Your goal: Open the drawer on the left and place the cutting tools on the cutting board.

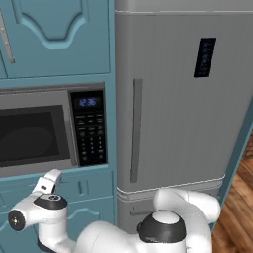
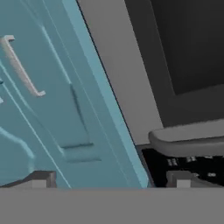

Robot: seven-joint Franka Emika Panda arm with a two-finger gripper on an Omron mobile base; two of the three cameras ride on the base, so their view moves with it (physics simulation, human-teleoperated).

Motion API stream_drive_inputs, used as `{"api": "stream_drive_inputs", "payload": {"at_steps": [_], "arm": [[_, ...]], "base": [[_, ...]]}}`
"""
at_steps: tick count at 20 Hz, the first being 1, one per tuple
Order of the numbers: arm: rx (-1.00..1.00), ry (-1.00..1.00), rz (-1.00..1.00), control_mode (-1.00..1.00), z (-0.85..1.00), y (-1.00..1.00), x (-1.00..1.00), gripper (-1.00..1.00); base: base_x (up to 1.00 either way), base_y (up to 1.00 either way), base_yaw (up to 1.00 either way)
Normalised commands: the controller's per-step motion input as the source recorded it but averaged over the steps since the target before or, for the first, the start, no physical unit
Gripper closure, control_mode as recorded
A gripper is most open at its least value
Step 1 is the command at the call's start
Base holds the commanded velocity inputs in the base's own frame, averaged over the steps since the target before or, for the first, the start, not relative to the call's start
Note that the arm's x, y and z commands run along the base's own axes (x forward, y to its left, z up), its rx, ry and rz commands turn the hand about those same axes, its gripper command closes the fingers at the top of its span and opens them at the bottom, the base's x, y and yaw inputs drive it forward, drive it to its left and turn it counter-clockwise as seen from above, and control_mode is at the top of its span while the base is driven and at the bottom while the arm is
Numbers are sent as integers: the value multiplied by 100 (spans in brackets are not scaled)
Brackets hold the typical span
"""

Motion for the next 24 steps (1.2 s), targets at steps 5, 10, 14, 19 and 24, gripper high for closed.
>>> {"api": "stream_drive_inputs", "payload": {"at_steps": [5, 10, 14, 19, 24], "arm": [[-22, 0, 24, -100, -20, 36, 20, -100], [-5, -5, 23, -100, -10, 4, 16, -100], [0, 0, 20, -100, -12, 2, 20, -100], [0, 0, 13, -100, -18, 0, 16, -100], [0, 0, 5, -100, -38, 4, 14, -100]], "base": [[0, 0, 0], [0, 0, 0], [0, 0, 0], [0, 0, 0], [0, 0, 0]]}}
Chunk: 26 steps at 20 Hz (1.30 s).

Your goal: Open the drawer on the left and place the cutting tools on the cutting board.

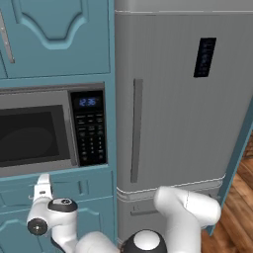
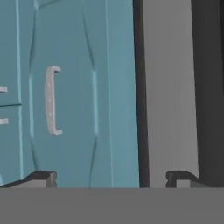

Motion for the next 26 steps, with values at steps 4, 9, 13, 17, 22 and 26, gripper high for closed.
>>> {"api": "stream_drive_inputs", "payload": {"at_steps": [4, 9, 13, 17, 22, 26], "arm": [[0, 0, 0, -100, -32, 19, 1, -100], [0, 0, 0, -100, -34, 24, 0, -100], [-2, 0, 0, -100, -29, 20, 0, -100], [-4, 0, 0, -100, -34, 17, 5, -100], [-5, 0, 0, -100, -43, 15, 11, -100], [-5, -2, 0, -100, -29, 9, 22, -100]], "base": [[0, 0, 0], [0, 0, 0], [0, 0, 0], [0, 0, 0], [0, 0, 0], [0, 0, 0]]}}
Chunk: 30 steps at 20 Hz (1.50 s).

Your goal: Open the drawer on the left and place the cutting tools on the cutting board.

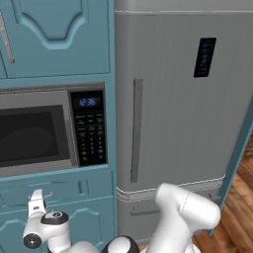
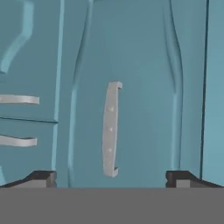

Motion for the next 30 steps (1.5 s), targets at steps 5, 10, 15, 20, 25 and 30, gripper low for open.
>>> {"api": "stream_drive_inputs", "payload": {"at_steps": [5, 10, 15, 20, 25, 30], "arm": [[-5, -7, 0, -100, -3, 4, 20, -100], [-6, -9, 0, -100, 0, 13, 19, -100], [-5, -5, 0, -100, 0, 15, 24, -100], [-2, 0, 0, -100, -1, 16, 16, -100], [0, 0, 0, -100, -14, 14, 14, -100], [0, -1, 0, -100, -30, 9, 11, -100]], "base": [[0, 0, 0], [0, 0, 0], [0, 0, 0], [0, 0, 0], [0, 0, 0], [0, 0, 0]]}}
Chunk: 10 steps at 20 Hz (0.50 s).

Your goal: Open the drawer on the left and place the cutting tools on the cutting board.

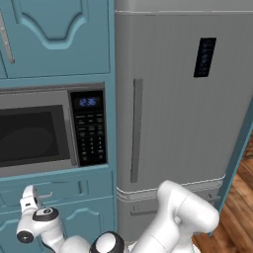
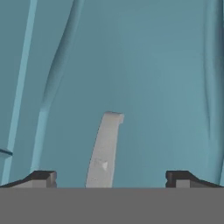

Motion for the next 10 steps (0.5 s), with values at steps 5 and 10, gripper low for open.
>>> {"api": "stream_drive_inputs", "payload": {"at_steps": [5, 10], "arm": [[0, -2, 0, -100, -35, 8, 3, -100], [-1, -5, 0, -100, -28, 7, 0, -100]], "base": [[0, 0, 0], [0, 0, 0]]}}
